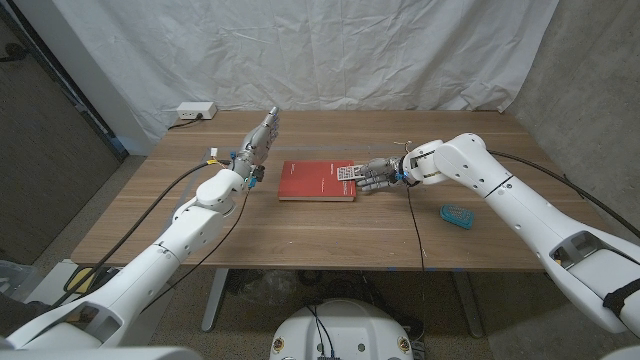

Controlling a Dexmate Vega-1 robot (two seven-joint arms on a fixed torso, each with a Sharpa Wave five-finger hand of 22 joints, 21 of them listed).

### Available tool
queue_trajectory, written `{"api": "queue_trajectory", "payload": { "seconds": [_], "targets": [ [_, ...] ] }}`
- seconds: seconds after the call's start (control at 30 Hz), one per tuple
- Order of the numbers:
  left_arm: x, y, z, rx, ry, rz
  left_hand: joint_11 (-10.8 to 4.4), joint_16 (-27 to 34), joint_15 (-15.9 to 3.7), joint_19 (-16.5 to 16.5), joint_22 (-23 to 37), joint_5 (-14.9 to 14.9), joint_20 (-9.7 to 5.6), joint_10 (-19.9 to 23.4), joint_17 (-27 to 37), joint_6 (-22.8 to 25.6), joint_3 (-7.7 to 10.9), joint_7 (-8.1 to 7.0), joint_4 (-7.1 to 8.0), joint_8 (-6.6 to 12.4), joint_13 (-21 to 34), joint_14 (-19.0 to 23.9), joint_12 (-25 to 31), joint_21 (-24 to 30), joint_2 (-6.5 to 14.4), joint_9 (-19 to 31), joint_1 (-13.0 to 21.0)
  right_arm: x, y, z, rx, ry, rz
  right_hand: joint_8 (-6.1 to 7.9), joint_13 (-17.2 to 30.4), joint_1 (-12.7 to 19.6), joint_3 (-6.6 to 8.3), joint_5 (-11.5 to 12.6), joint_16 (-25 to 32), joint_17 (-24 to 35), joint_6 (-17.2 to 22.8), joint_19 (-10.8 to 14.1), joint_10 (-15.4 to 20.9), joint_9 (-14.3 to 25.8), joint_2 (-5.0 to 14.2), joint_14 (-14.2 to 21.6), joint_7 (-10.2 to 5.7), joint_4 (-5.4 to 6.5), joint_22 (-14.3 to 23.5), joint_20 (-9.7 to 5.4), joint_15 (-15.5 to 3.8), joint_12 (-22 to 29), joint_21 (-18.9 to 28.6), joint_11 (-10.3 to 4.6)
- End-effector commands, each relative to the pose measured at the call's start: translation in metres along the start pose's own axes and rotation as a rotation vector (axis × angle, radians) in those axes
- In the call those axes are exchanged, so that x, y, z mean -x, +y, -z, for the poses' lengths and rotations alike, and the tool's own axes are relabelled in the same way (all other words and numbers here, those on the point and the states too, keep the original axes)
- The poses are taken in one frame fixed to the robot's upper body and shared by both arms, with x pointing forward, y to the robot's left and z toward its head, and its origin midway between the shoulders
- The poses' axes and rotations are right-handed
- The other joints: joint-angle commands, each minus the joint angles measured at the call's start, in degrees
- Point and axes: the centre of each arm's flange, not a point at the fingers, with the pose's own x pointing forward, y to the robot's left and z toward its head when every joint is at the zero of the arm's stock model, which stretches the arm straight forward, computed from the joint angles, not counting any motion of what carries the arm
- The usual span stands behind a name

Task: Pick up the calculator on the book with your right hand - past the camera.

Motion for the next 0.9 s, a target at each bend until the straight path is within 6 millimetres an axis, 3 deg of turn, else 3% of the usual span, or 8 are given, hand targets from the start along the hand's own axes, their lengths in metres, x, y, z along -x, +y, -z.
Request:
{"api": "queue_trajectory", "payload": {
  "seconds": [0.03,0.6,0.9],
  "targets": [
    [0.002,0.001,-0.002,0.001,-0.008,0.004,0.26,-0.12,0.57,-1.55,0.31,-0.01,-1.15,-0.14,0.18,0.01,-0.49,0.06,0.1,-0.1,0.32,-0.12,0.05,0.27,0.19,0.1,0.34,0.004,0.002,-0.003,-0.002,-0.012,0.001,0.23,0.13,0.82,0.26,-0.26,0.65,0.22,0.49,-0.28,0.81,0.32,-0.03,0.5,-0.18,0.03,0.1,-6.73,-0.76,0.17,0.69,-0.24],
    [0.007,0.0,-0.008,-0.02,-0.003,-0.001,0.14,-0.13,0.48,-1.47,0.31,-0.02,-1.16,-0.24,0.18,0.01,-0.7,0.0,0.08,-0.1,0.32,-0.13,0.01,0.3,0.27,0.1,0.42,0.015,0.001,-0.005,-0.011,-0.05,0.006,0.21,0.66,2.03,0.18,-0.37,1.27,0.74,0.87,-0.37,1.49,0.54,0.09,1.04,-0.31,0.14,0.25,-6.99,-1.31,0.29,2.08,-0.5],
    [0.008,-0.001,-0.009,-0.016,-0.008,0.001,0.17,-0.13,0.52,-1.46,0.31,-0.03,-1.23,-0.3,0.18,-0.06,-0.83,0.03,0.08,-0.13,0.32,-0.14,-0.01,0.3,0.32,0.1,0.47,0.02,0.001,-0.007,-0.015,-0.064,0.008,0.14,1.67,3.02,-0.43,-0.53,2.55,2.18,1.06,-0.54,4.02,0.73,0.27,1.27,-0.27,0.37,0.45,-7.21,-1.68,1.46,3.49,-1.18]
  ]
}}
